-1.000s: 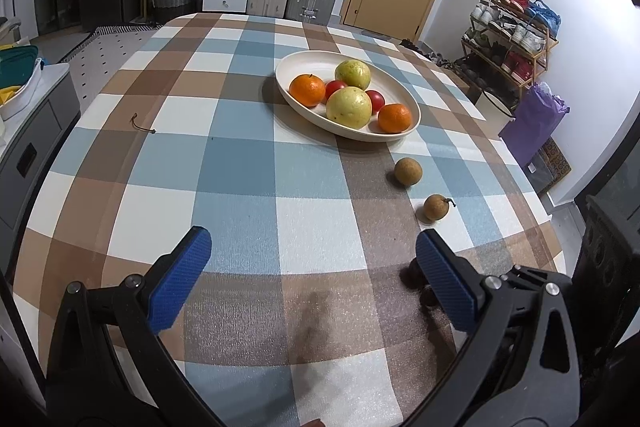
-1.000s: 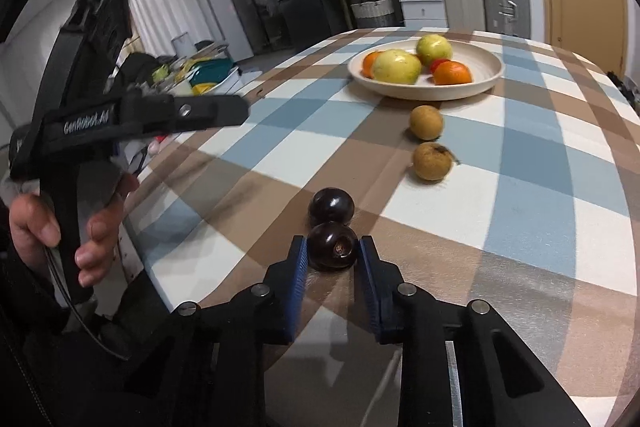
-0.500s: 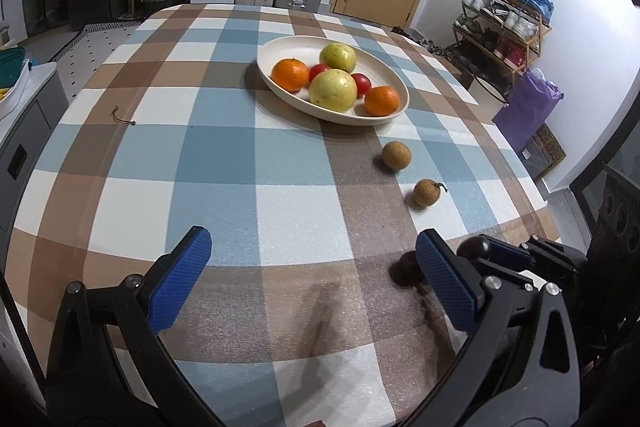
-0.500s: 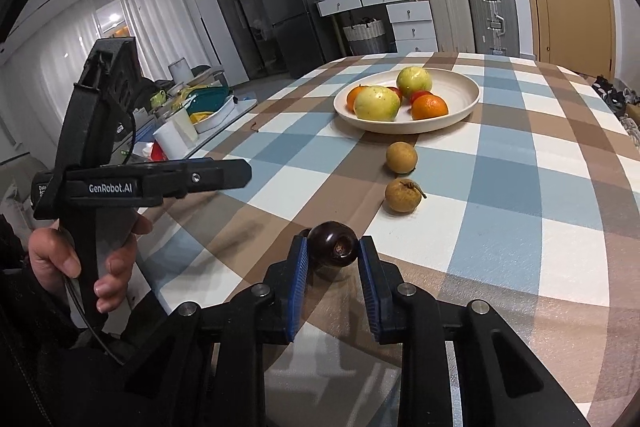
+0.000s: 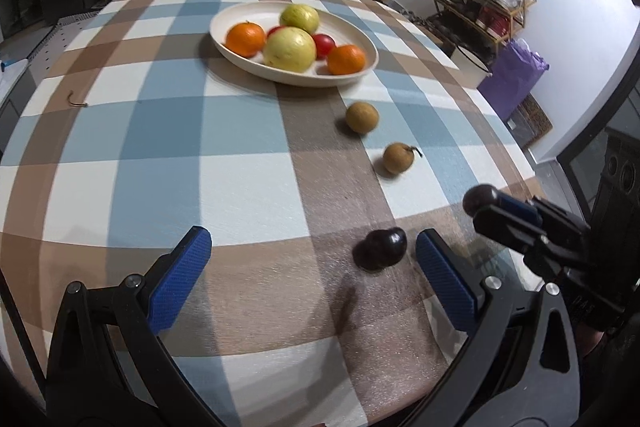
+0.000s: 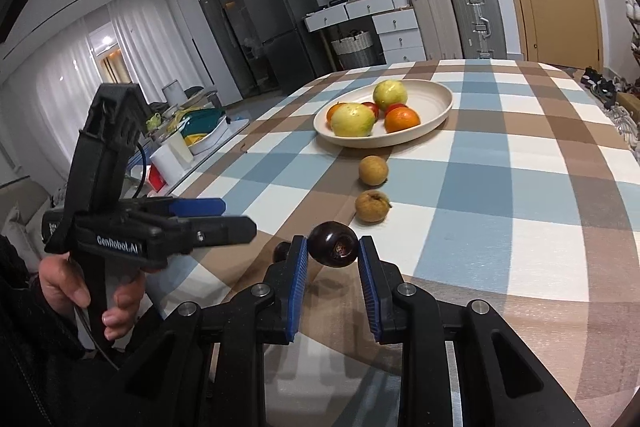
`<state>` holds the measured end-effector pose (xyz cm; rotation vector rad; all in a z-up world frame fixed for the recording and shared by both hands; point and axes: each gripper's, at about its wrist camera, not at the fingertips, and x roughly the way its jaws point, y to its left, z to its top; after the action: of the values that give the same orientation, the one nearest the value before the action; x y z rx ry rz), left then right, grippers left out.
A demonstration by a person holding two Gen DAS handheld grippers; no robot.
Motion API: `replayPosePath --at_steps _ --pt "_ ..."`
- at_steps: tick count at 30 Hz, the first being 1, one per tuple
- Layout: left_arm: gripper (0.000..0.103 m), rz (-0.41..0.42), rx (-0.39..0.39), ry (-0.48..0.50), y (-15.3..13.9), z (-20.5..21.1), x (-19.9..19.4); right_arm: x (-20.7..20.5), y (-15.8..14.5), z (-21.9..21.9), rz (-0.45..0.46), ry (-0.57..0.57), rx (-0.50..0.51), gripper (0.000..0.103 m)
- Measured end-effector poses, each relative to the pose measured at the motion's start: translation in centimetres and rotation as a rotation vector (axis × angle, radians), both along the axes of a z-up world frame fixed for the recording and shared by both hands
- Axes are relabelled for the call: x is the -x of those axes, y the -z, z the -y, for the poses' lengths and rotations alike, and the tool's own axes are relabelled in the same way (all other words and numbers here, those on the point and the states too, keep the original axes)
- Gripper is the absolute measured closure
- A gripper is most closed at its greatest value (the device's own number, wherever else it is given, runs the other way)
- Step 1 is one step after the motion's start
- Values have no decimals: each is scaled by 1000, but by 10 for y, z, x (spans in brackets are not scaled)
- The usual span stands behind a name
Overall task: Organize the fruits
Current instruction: 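Grasp the other dark plum with the left gripper while the right gripper holds its plum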
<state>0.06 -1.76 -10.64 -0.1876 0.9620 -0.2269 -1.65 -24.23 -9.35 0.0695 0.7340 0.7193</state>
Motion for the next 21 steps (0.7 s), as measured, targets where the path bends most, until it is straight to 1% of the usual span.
replayPosePath --at_steps 4,8,11,16,18,20,21 --pt "1 -16 -10 28 5 9 -2 0 1 3 -2 3 -7 77" --pt "1 -24 -43 61 9 22 -4 0 1 5 -2 1 -15 77" --pt "1 -30 -50 77 11 28 -4 0 1 8 0 3 -22 77" --pt "3 -14 -72 101 9 36 -4 0 1 12 -1 11 -28 77" --pt "10 -8 -79 111 9 40 -3 -1 2 15 -2 15 -29 77" --pt "20 -15 -81 124 9 43 -4 -2 2 18 -6 22 -28 77" --pt "23 -18 -82 130 9 44 -4 -2 2 19 -6 26 -29 77"
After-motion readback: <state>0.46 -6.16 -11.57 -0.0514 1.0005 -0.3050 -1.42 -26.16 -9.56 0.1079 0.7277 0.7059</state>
